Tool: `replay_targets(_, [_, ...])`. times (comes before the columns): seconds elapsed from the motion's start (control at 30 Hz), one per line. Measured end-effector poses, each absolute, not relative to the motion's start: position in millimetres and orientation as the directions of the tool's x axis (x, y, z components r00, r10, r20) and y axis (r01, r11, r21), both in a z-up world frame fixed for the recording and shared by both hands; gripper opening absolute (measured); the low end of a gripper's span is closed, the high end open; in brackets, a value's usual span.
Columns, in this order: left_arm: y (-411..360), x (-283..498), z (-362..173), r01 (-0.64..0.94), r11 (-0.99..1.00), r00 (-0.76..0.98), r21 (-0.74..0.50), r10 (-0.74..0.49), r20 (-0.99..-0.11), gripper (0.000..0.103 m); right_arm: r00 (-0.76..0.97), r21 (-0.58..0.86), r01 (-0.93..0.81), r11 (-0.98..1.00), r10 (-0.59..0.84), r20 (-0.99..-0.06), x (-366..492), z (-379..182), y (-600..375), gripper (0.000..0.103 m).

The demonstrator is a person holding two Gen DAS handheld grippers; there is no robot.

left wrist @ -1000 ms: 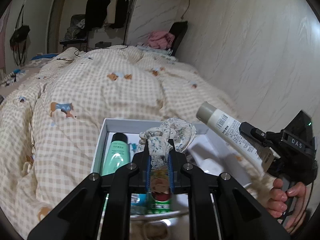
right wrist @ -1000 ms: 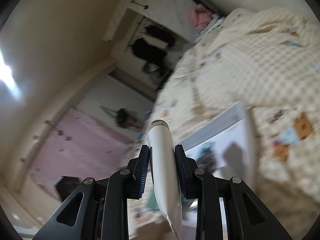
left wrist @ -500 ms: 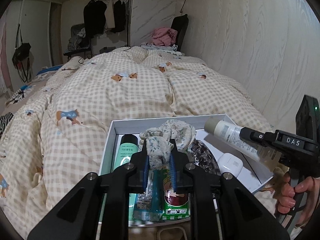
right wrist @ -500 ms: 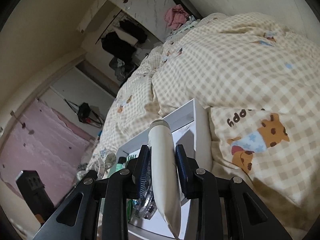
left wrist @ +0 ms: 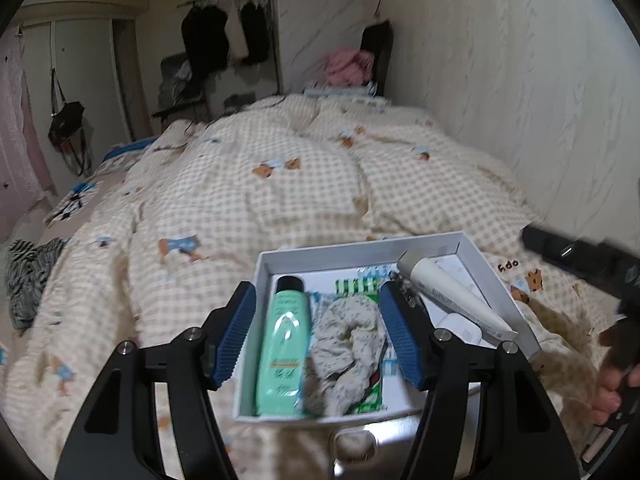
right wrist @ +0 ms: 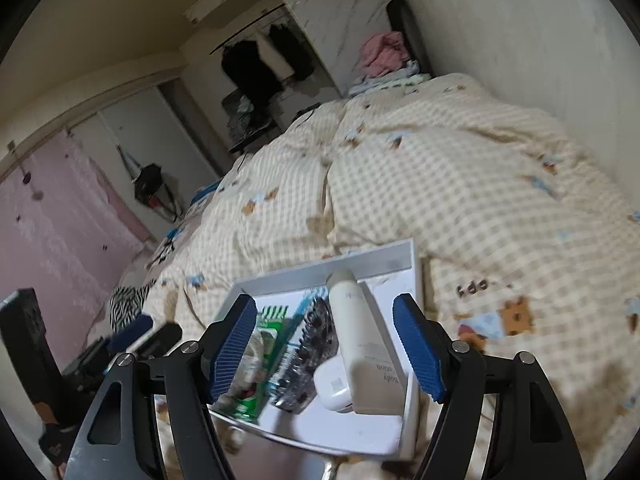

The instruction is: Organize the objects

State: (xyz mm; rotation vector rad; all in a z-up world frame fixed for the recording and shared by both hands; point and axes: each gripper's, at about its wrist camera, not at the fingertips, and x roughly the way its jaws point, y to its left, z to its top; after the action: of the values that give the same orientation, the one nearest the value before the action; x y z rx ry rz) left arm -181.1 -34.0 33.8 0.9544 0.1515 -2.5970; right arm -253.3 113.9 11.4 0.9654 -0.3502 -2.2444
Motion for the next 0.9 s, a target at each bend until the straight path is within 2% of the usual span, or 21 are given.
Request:
replay_targets(0.2, [-19.9, -156.7, 57.7, 0.399, -0.908, -0.627, 0.131, -0.374, -0.683, 0.065, -0.545, 0.533, 0.302, -0.791, -0.602, -0.584, -220.2, 58.8, 154.3, 0.081])
replay_targets(0.3, [-4.8, -142.5, 57.2, 0.408, -0.892, -0.604, 0.193, -0.423, -0.676, 0.065, -0.527, 0.559, 0.18, -0.809, -0.56, -0.64, -201.1, 61.9, 173.5, 0.083])
replay_targets(0.37, [2.2, -136.8, 54.5, 0.413, -0.889, -0.603, 0.199, -0.43, -0.672, 0.065, -0.53, 0.606, 0.128, -0.785, -0.57, -0.628, -186.4, 53.8, 183.7, 0.085])
replay_targets(0.63, [15.0, -122.8, 39.6, 0.476, -0.869, -0.69, 0.135, -0.464, -0.556, 0.065, -0.5, 0.613, 0.205, -0.763, -0.62, -0.605, -168.7, 10.8, 157.6, 0.086])
replay_targets(0.77, [22.7, -129.2, 21.4, 0.45, -0.871, -0.711, 0.197, -0.483, -0.511, 0.066, -0.457, 0.533, 0.298, -0.792, -0.609, -0.649, -182.4, -4.1, 128.0, 0.086])
replay_targets(0.9, [23.0, -132.9, 3.1, 0.439, -0.871, -0.708, 0.221, -0.487, -0.511, 0.066, -0.47, 0.537, 0.341, -0.772, -0.635, -0.614, -189.8, -2.1, 121.9, 0.085])
